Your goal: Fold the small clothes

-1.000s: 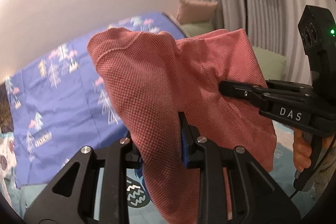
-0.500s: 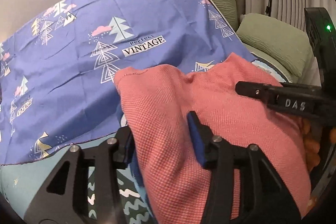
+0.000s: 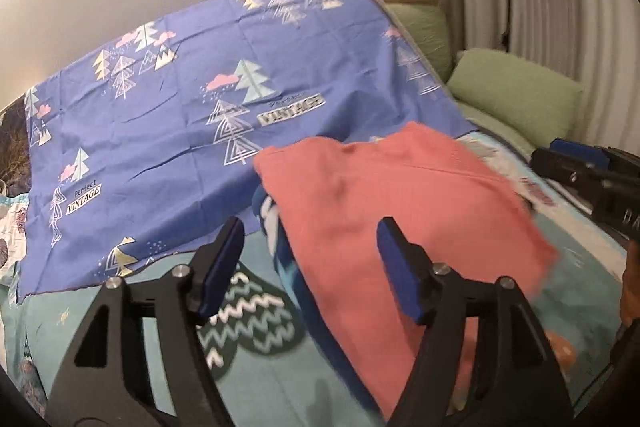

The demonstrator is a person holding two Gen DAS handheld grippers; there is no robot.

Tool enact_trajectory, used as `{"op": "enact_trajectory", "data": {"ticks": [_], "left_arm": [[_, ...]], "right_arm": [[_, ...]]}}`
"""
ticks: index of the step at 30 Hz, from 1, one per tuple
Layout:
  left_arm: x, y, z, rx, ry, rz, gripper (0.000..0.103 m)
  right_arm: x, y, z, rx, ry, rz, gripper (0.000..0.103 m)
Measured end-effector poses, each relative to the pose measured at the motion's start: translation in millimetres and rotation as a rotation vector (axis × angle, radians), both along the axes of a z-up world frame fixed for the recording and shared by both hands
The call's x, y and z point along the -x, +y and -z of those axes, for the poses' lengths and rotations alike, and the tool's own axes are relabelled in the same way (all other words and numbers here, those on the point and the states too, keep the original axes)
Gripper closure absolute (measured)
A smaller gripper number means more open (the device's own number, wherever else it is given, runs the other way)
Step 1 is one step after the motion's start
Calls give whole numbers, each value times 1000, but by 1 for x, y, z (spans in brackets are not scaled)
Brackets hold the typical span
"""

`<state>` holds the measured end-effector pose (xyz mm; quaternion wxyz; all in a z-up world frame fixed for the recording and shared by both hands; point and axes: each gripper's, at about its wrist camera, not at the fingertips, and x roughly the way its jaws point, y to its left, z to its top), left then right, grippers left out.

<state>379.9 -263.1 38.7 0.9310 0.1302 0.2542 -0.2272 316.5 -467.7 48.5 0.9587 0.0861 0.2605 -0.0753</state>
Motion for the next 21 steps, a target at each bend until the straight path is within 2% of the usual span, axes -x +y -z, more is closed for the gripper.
{"op": "enact_trajectory", "data": {"ticks": [4,8,15,21], "left_arm": [[54,13,-18,-12,-52,23,25],[105,36,-38,17,-96,3,20],[158,79,-61,119,-72,-67,19],[217,89,-72,86,-119,-89,14]], "right_arm": [[57,40,-25,96,-34,17,52],[102,63,-45,85,-78,20,43],[169,90,-71,73,-89,29,41],[229,111,-83,118,-112,54,36]]}}
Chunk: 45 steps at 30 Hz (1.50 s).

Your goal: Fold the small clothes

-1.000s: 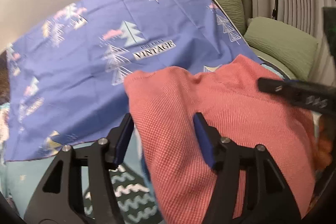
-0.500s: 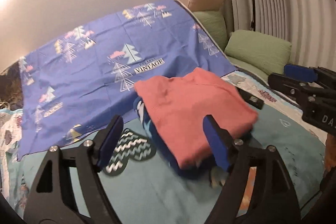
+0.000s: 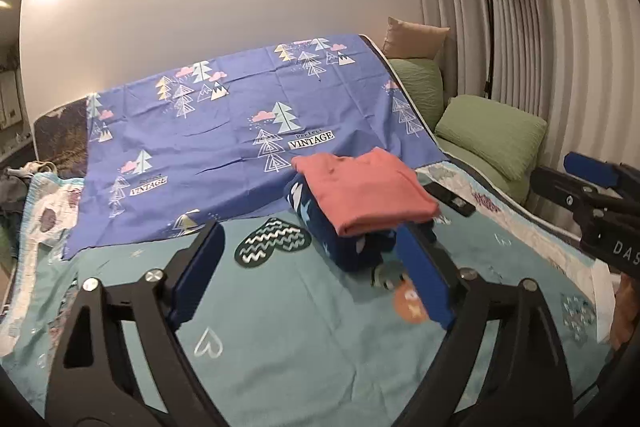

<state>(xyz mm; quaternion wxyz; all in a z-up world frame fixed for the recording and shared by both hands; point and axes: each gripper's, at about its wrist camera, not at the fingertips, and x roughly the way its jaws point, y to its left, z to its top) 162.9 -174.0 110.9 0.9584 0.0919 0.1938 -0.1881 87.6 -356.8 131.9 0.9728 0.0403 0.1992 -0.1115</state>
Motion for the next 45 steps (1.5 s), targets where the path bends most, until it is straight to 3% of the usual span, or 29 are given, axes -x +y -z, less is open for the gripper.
{"op": "enact_trajectory", "data": {"ticks": [7,18,29,45], "left_arm": [[64,9,2,-1,-11,-9,13],[118,19,24,-13,35,-56,12],[139,18,38,-36,69,-78,12],[146,14,39,-26,82,-60,12]], "right_arm": [[57,15,-1,-29,19,-11,31],[116,27,22,-36,57,3,29],[142,26,48,-79,98,6,28],[149,26,45,-68,90,23,28]]}}
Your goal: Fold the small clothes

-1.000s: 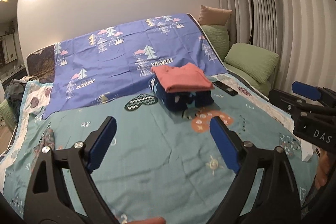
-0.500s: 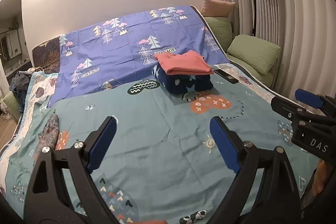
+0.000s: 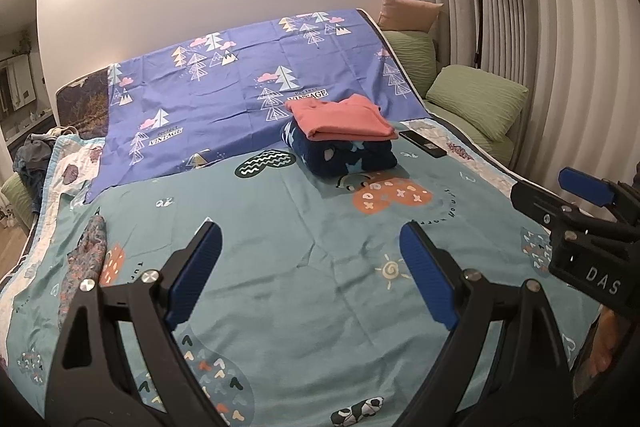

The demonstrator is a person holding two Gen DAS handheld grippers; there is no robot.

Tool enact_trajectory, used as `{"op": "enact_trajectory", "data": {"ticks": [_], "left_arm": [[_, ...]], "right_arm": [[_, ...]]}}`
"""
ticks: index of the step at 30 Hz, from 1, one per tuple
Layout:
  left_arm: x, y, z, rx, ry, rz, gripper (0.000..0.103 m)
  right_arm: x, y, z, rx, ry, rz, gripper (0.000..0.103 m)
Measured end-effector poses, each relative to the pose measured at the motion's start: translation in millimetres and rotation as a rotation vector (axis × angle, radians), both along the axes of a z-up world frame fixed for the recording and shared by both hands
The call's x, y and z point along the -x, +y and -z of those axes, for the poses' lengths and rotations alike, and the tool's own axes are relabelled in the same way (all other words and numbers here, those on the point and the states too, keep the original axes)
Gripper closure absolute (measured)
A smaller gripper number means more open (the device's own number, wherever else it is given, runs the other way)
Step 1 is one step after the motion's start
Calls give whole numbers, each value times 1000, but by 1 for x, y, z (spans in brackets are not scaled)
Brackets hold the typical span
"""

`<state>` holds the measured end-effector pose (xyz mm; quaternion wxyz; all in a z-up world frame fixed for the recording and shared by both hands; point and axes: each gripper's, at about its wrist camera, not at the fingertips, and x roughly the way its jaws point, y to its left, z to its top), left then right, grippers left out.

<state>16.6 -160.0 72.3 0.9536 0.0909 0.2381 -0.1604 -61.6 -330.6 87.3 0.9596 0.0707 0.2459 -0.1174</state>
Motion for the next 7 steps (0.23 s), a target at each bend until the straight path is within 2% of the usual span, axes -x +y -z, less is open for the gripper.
{"op": "enact_trajectory", "data": {"ticks": [7], "left_arm": [[-2,3,0,8,6,-4,12]], "right_arm": [[1,2,0,1,-3,-4,27]]}}
